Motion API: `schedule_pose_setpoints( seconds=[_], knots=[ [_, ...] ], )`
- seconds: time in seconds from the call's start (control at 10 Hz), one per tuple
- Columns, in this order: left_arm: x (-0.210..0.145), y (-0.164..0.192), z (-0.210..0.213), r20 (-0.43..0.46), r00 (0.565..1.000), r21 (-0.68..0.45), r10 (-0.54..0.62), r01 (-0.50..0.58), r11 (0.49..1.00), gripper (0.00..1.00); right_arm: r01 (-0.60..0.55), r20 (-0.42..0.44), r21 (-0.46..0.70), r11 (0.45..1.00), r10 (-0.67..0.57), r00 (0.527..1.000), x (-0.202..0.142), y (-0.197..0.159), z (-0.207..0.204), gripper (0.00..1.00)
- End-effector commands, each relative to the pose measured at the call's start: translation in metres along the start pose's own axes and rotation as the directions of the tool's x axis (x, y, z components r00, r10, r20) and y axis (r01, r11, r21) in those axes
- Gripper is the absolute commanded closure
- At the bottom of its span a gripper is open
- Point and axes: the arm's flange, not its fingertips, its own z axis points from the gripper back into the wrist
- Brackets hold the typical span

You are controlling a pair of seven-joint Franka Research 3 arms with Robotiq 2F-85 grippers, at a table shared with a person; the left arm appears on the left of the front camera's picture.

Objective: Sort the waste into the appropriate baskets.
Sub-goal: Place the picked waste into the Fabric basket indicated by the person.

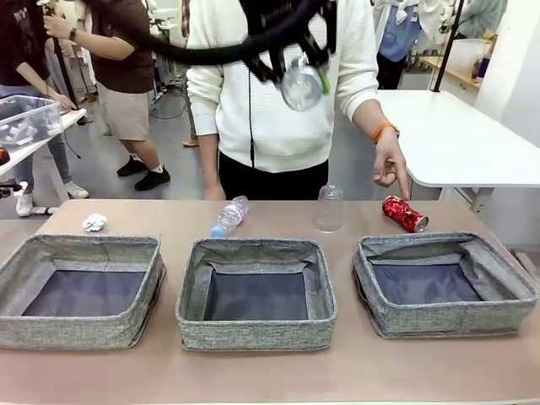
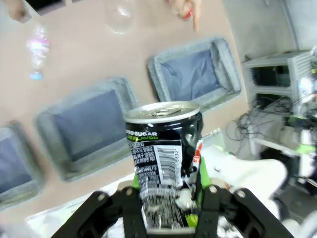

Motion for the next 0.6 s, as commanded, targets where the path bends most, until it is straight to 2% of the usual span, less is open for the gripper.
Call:
schedule_pose_setpoints(
  seconds=[0.0,0.1,0.2,0.3,0.5],
  knots=[
    [-0.054,0.013,-0.059,0.051,0.999,-0.057,0.009,-0.006,0.998,0.55,0.001,-0.067,0.110,0.994,0.006,0.998,-0.030,-0.042,0.075,0.00],
    [-0.050,-0.002,-0.091,0.058,0.998,-0.053,-0.007,0.010,0.999,0.55,0.035,-0.033,0.064,0.997,-0.033,0.999,-0.045,-0.058,0.095,0.00],
    [-0.035,-0.017,-0.125,0.066,0.997,-0.070,-0.047,0.052,0.996,0.55,0.077,0.045,0.040,0.996,-0.078,0.996,-0.060,-0.068,0.109,0.00],
    [-0.007,-0.036,-0.170,0.051,0.993,-0.084,-0.103,0.107,0.991,0.55,0.045,-0.044,0.079,0.996,-0.042,0.998,-0.049,-0.049,0.073,0.00],
    [0.050,-0.059,-0.240,0.038,0.986,-0.161,-0.162,0.166,0.973,0.55,0.045,-0.044,0.079,0.996,-0.042,0.998,-0.049,-0.049,0.073,0.00]
  ],
)
